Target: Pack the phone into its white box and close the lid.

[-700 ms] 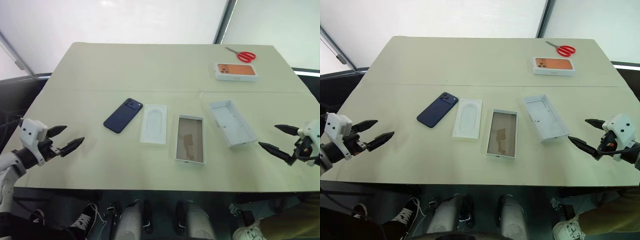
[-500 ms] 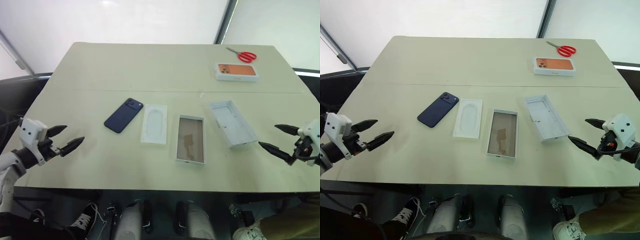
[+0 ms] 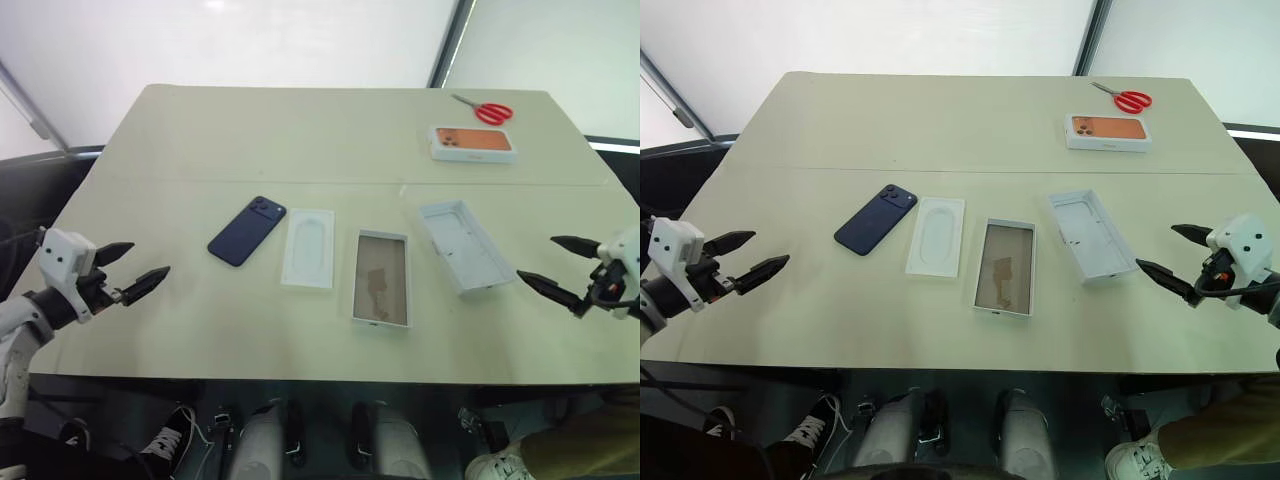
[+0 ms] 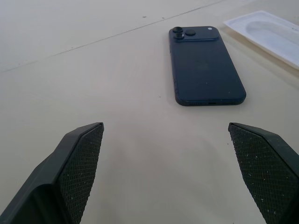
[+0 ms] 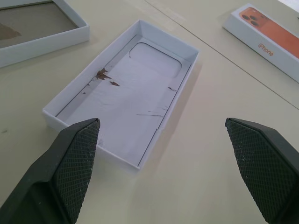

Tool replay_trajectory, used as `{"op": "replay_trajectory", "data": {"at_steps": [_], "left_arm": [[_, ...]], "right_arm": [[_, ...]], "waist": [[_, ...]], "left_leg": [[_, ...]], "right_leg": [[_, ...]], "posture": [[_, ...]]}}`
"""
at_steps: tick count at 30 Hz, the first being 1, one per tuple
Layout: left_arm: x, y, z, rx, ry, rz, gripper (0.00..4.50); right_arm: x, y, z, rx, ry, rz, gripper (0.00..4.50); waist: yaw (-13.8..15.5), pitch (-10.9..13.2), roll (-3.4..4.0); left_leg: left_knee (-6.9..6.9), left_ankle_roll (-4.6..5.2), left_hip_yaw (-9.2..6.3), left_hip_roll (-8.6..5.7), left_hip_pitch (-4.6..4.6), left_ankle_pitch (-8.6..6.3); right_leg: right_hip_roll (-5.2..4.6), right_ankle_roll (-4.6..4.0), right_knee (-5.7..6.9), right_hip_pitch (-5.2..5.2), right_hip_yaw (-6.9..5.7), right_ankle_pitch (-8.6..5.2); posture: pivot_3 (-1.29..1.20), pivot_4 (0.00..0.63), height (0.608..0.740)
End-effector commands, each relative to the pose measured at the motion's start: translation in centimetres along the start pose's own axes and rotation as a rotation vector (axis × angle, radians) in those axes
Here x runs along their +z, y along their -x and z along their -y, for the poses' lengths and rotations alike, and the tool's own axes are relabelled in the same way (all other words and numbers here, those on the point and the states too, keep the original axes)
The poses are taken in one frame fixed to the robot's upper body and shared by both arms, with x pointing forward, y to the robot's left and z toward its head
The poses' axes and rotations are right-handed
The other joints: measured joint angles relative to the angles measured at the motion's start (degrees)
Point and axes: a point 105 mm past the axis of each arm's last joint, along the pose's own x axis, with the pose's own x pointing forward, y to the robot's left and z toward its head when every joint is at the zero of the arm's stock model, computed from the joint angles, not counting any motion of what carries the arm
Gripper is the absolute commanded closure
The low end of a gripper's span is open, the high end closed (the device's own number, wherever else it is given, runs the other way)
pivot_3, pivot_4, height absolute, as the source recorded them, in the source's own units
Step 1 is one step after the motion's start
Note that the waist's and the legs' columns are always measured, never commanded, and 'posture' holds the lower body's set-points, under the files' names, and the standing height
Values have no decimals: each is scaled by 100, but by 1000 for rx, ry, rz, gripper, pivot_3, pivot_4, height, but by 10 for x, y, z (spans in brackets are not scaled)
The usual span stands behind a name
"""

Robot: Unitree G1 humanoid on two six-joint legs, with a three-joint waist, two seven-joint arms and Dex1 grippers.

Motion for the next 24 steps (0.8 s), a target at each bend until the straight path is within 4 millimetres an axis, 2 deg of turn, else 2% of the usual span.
{"op": "replay_trajectory", "data": {"at_steps": [1,8,11,17,18,21,24], "left_arm": [[18,-2,-1,-1,-54,30,13],[19,-12,2,0,-12,4,13],[26,-25,14,-35,65,-10,13],[52,-60,57,-164,246,62,13],[54,-68,66,-186,272,62,13],[49,-86,84,-220,354,18,13],[38,-98,99,-242,398,-31,13]], "right_arm": [[13,-3,3,1,44,26,4],[19,-11,1,16,63,37,4],[41,-24,-8,60,101,79,4],[81,-57,-44,205,221,171,4],[90,-65,-57,247,225,206,4],[113,-85,-88,331,238,288,4],[122,-97,-100,341,231,326,4]], "waist": [[0,0,0],[-6,0,0],[0,1,0],[9,0,-2],[8,1,-4],[4,0,-5],[2,1,-6]], "left_leg": [[0,0,0,0,0,0],[0,-1,1,-1,0,1],[0,-1,0,-1,0,1],[2,-2,0,-3,-1,4],[3,-1,0,-3,-1,4],[9,6,0,1,1,13],[11,9,2,1,0,17]], "right_leg": [[0,0,0,0,0,0],[-1,0,1,1,0,0],[0,1,2,2,0,1],[2,22,5,28,-1,12],[4,25,6,31,-1,13],[16,27,11,36,-3,15],[25,28,14,35,-2,14]], "posture": [[0,150,738],[0,150,738],[0,150,738],[0,150,738],[0,150,738],[0,150,738],[0,150,738]]}}
